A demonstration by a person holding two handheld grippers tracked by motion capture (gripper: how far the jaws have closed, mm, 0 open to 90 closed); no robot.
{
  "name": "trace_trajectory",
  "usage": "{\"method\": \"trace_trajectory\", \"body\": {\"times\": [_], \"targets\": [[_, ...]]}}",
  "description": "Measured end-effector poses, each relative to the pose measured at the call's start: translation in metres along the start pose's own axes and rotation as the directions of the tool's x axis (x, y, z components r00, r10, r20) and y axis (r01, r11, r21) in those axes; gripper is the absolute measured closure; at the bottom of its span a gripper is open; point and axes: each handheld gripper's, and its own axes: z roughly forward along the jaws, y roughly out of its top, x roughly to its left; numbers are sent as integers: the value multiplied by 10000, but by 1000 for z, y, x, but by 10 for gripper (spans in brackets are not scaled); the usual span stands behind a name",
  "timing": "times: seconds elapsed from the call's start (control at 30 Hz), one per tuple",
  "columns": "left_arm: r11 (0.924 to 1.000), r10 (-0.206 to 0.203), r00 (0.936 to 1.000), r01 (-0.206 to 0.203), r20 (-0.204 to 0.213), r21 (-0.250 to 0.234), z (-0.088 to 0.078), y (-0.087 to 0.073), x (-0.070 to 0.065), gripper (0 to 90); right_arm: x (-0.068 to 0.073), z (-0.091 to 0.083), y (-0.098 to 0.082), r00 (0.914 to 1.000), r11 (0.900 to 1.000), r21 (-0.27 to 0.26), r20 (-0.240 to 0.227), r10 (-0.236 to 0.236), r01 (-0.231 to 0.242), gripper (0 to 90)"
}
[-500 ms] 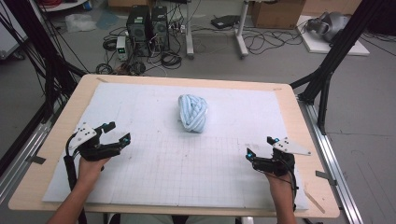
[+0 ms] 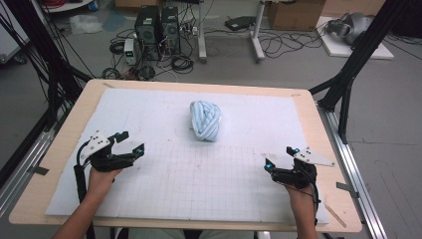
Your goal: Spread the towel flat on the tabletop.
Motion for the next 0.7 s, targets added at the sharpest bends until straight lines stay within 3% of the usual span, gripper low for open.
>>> {"method": "trace_trajectory", "body": {"times": [0.23, 0.37, 0.57, 0.63, 0.7], "targets": [[9997, 244, 9997, -244, 102, 67, 3, 6, -8, 175, 7, -2, 0, 9999, 10000, 16, -148, 24, -24, 76], [9983, 540, 9979, -546, 352, 186, 12, 17, -14, 200, 7, 3, -1, 9997, 9999, 121, -227, 13, -10, 76], [9986, 511, 9954, -517, 815, 55, 37, 41, -18, 224, 9, 6, 0, 9997, 9999, 150, -223, -27, 30, 77], [9982, 578, 9946, -588, 862, 94, 40, 43, -19, 224, 9, 6, 0, 9996, 9998, 164, -264, -70, 74, 76], [9968, 685, 9902, -730, 1215, 333, 53, 53, -24, 223, 10, 7, 0, 9996, 9998, 160, -268, -115, 119, 76]]}}
